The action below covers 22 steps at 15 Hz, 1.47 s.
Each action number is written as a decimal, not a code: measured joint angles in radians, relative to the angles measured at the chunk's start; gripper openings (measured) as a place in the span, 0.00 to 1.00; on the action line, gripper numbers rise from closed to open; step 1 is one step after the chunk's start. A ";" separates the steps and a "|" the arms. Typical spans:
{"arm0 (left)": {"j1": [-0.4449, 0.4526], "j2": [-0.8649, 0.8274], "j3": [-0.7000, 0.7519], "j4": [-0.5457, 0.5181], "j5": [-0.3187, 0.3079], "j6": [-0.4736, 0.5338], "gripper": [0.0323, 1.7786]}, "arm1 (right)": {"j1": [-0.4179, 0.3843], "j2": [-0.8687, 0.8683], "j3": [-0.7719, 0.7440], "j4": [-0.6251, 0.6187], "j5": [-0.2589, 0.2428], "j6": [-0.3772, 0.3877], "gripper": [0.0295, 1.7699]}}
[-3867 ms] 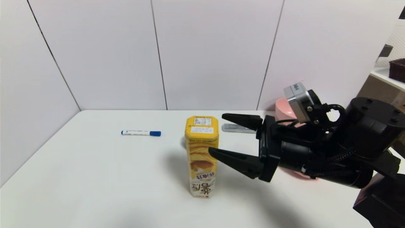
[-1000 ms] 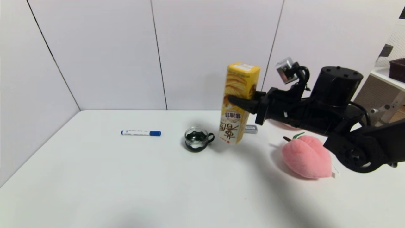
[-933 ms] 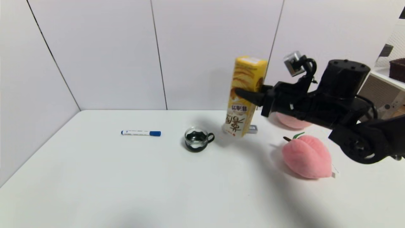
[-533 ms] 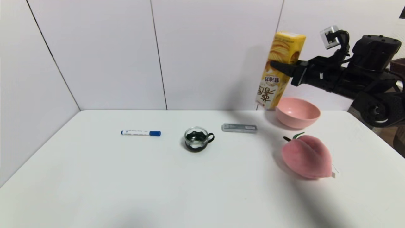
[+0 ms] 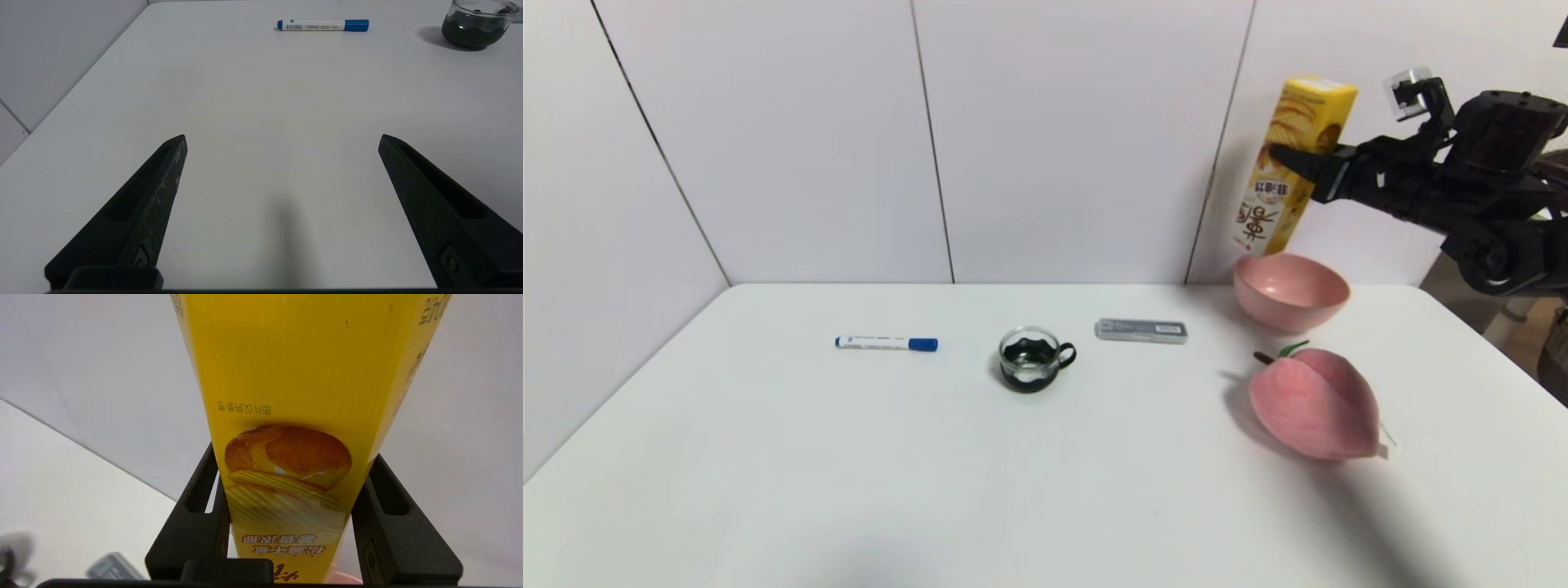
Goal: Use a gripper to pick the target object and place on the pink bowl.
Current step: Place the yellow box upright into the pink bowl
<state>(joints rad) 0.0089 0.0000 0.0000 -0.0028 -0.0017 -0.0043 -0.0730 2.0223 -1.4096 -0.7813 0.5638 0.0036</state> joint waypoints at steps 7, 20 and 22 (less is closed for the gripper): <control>0.000 0.000 0.000 0.000 0.000 0.000 0.95 | -0.097 0.011 0.000 0.079 0.009 -0.044 0.45; 0.000 0.000 0.000 0.000 0.000 0.000 0.95 | -0.153 0.065 0.045 0.072 0.010 -0.057 0.45; 0.000 0.000 0.000 0.000 0.000 0.000 0.95 | -0.150 0.062 0.044 0.070 0.026 -0.057 0.45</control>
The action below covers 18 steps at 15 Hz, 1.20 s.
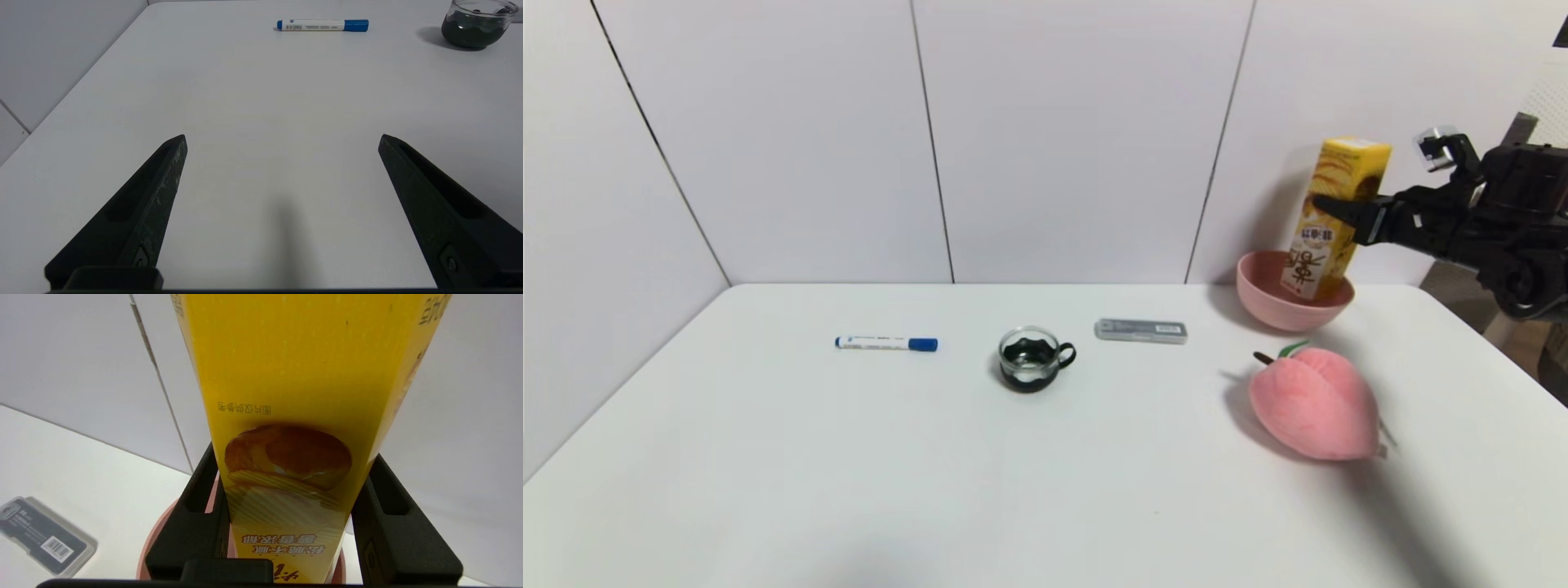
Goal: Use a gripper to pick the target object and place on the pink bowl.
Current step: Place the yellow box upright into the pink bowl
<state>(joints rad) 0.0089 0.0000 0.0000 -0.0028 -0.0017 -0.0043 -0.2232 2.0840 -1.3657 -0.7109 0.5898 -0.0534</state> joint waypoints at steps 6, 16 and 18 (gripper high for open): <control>0.000 0.000 0.000 0.000 0.000 0.000 0.95 | 0.030 -0.016 0.031 -0.004 0.005 0.002 0.45; 0.000 0.000 0.000 0.000 0.000 0.000 0.95 | 0.066 -0.005 0.083 -0.070 0.003 0.002 0.59; 0.000 0.000 0.000 0.000 0.000 0.000 0.95 | 0.067 -0.003 0.084 -0.070 0.003 0.001 0.68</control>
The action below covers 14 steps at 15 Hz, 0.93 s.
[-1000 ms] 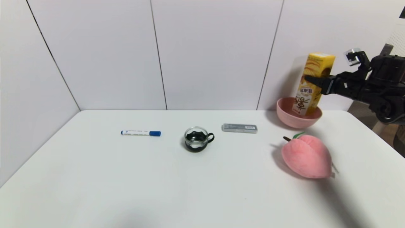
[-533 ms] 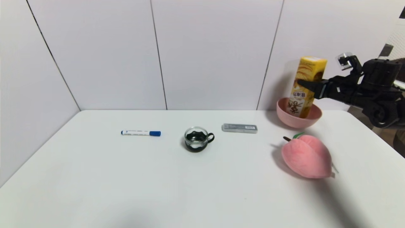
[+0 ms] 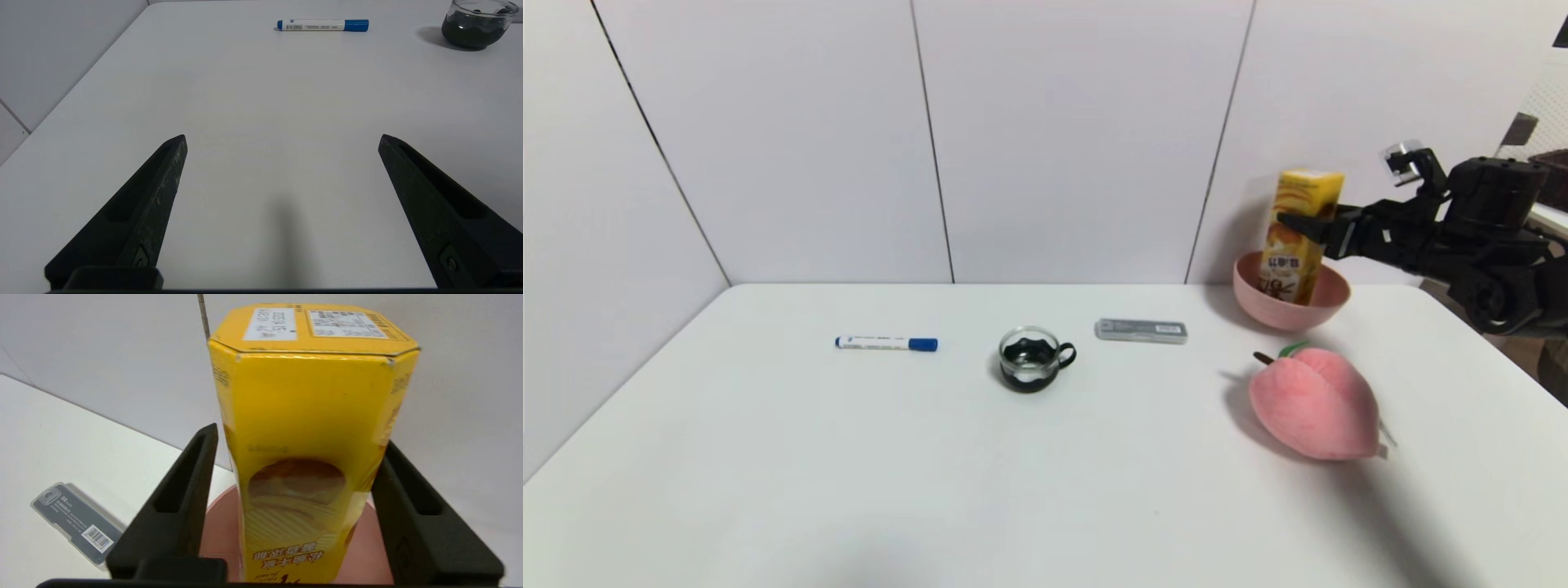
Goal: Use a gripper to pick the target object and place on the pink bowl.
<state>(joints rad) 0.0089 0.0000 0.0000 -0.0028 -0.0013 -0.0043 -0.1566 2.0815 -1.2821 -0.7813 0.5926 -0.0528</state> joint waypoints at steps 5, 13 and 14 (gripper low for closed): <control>0.000 0.000 0.000 0.000 0.000 0.000 0.95 | -0.011 -0.029 0.000 0.014 -0.002 0.002 0.81; 0.000 0.000 0.000 0.000 0.000 0.000 0.95 | -0.104 -0.440 0.260 0.138 -0.005 0.002 0.91; 0.000 0.000 0.000 0.000 0.000 0.000 0.95 | -0.116 -0.528 0.335 0.140 -0.007 0.002 0.92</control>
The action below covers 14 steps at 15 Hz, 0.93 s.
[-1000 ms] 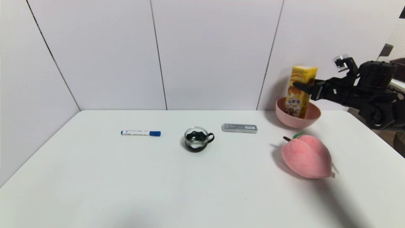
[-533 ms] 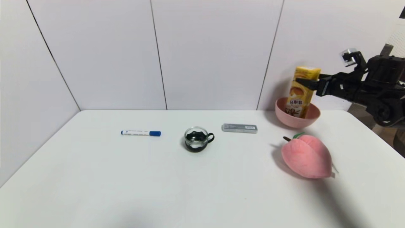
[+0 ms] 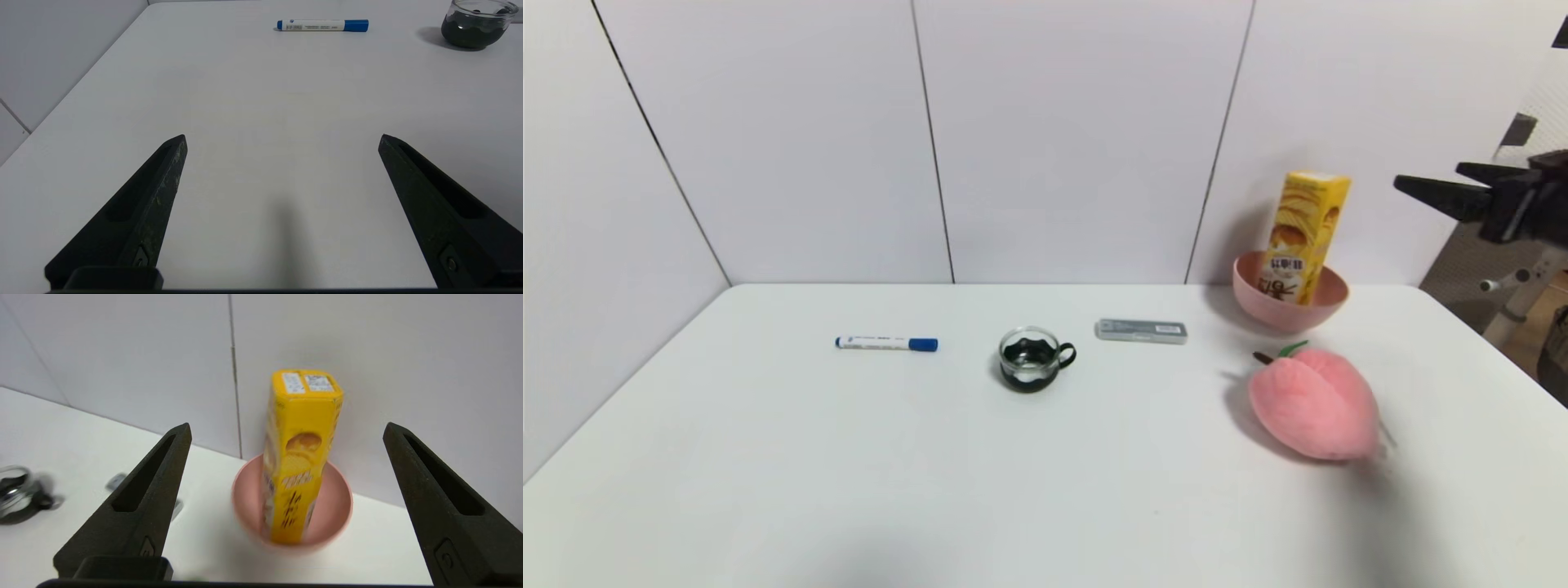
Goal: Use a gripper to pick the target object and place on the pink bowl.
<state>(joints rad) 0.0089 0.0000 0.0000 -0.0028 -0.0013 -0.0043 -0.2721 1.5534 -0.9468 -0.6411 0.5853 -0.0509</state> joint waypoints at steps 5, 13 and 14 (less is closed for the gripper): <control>0.000 0.000 0.000 0.000 0.000 0.000 0.95 | -0.026 -0.435 0.348 0.010 -0.060 -0.002 0.94; 0.000 0.000 0.000 0.000 0.000 0.000 0.95 | 0.020 -1.023 0.765 0.171 -0.289 0.014 0.96; 0.000 0.000 0.000 0.000 0.000 0.000 0.95 | 0.053 -1.067 0.786 0.203 -0.339 0.017 0.96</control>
<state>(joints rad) 0.0089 0.0000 0.0000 -0.0028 -0.0017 -0.0043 -0.2187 0.4868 -0.1611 -0.4381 0.2468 -0.0340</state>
